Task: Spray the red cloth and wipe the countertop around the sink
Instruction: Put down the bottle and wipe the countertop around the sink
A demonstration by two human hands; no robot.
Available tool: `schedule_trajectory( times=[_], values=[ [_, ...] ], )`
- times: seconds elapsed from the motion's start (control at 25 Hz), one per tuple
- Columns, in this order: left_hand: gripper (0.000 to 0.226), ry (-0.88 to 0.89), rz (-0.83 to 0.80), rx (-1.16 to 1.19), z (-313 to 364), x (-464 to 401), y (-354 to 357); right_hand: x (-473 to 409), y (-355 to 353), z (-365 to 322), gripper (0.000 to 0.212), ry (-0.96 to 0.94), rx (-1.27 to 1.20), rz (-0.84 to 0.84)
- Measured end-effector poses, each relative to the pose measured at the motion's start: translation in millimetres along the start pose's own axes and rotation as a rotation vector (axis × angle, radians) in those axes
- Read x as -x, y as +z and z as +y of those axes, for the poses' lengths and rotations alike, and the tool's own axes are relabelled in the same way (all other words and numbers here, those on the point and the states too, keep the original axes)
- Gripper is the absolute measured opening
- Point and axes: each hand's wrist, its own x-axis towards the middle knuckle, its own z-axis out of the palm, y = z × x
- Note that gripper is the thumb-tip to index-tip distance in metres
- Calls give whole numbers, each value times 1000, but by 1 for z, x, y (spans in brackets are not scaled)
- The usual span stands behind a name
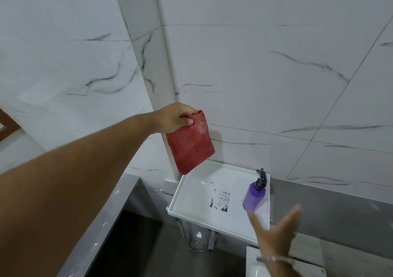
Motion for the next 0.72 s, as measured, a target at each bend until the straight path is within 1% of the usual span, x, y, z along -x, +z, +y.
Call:
schedule_trajectory(
  times=[0.04,0.08,0.12,0.16,0.2,0.24,0.28,0.32,0.36,0.44,0.48,0.56,0.64,0.72],
  values=[
    [27,-5,-6,13,-1,4,0,20,2,6,106,-98,-15,-66],
    [31,-15,-11,32,-3,10,0,34,7,5,77,-160,-67,-202],
    [33,-31,-12,53,-7,17,-2,38,15,-5,55,-168,-149,-391],
    [32,-51,-5,78,-12,25,-5,31,28,-23,43,-107,-232,-580],
    [30,-71,7,110,-20,34,-8,19,46,-45,41,7,-328,-720],
    [27,-92,25,157,-31,47,-14,8,69,-71,46,135,-427,-828],
    [24,-106,42,215,-43,59,-19,-4,92,-98,58,240,-521,-933],
    [20,-120,62,285,-59,73,-26,-11,119,-123,67,280,-574,-1040],
    [17,-132,84,352,-76,86,-34,-13,147,-146,68,288,-631,-1136],
    [19,-162,157,462,-120,114,-54,-2,202,-181,57,310,-693,-1273],
    [20,-177,201,507,-145,130,-66,5,228,-195,51,309,-681,-1292],
    [21,-219,287,597,-207,166,-91,23,285,-224,34,221,-601,-1247],
    [24,-286,352,671,-270,196,-113,37,343,-252,18,49,-469,-1121],
    [32,-367,426,671,-333,213,-132,54,401,-280,17,-216,-312,-1035]
  ],
)
